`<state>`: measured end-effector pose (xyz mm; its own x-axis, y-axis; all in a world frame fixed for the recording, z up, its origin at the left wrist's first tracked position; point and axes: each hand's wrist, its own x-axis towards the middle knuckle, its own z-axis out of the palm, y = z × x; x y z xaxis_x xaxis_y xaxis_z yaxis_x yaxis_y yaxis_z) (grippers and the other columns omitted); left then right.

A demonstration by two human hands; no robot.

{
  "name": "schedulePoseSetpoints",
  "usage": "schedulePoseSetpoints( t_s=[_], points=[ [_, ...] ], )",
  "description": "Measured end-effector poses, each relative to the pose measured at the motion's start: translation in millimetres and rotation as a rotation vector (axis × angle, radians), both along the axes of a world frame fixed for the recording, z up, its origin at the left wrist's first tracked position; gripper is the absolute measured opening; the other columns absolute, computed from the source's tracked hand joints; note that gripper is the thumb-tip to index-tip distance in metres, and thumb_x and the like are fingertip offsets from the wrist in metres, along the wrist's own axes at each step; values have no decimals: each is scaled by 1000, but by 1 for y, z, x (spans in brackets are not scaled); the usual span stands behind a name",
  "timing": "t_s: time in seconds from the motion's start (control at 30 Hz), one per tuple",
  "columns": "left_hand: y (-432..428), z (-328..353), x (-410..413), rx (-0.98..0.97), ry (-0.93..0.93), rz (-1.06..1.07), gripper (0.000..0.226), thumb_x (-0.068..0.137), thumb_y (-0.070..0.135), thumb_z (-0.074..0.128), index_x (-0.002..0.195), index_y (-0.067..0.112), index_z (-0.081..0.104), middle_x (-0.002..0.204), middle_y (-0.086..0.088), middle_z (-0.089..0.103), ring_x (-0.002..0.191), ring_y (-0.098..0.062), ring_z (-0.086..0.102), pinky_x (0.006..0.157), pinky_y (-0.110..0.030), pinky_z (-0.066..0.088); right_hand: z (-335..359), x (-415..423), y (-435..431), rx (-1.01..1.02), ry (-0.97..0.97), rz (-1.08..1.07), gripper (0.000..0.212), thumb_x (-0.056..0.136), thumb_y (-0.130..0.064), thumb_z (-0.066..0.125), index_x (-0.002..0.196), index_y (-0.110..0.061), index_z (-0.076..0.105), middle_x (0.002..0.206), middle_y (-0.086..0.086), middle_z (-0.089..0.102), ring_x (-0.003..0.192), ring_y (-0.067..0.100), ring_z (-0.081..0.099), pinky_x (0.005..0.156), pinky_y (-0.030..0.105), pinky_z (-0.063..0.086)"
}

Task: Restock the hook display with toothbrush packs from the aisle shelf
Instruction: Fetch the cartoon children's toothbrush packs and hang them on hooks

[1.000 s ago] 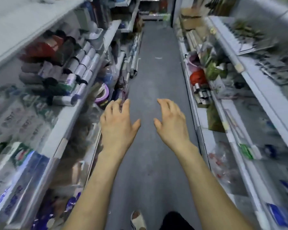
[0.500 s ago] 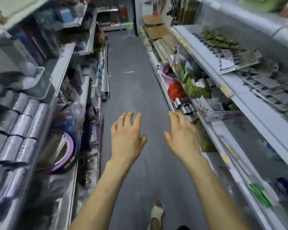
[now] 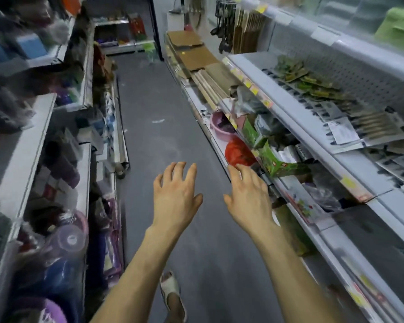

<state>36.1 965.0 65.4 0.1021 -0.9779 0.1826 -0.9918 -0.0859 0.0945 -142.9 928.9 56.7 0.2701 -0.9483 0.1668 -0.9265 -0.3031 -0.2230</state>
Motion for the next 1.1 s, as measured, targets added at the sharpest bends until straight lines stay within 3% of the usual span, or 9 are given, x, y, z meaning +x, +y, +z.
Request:
schedulePoseSetpoints(
  t_s=[0.3,0.5,0.73,1.1],
  points=[
    [-220,41,89,-33,1,-247,77,80,45,79,147,21,49,150,-9,50,140,-35,45,103,-52,44,39,87,-163,-29,-52,-264,75,87,-33,75,152,-17,41,152,8,45,142,31,43,113,53,42],
    [-346,47,78,-104,18,-432,76,80,44,77,147,21,50,147,-8,53,136,-34,48,100,-51,46,36,79,-256,-51,-76,-455,75,90,-37,72,155,-19,38,154,7,43,144,31,40,114,52,40],
    [-464,41,67,-97,21,-509,64,83,45,69,141,26,50,147,-5,51,134,-32,49,102,-52,47,27,70,-370,-21,-135,-558,74,94,-36,69,157,-19,34,156,8,41,145,31,39,113,53,40],
    [-658,33,51,-69,25,-694,71,85,49,68,148,23,47,149,-9,51,136,-36,49,100,-56,48,17,49,-506,-18,-149,-724,65,97,-38,66,153,-16,39,149,10,47,138,34,46,108,53,46]
  ],
)
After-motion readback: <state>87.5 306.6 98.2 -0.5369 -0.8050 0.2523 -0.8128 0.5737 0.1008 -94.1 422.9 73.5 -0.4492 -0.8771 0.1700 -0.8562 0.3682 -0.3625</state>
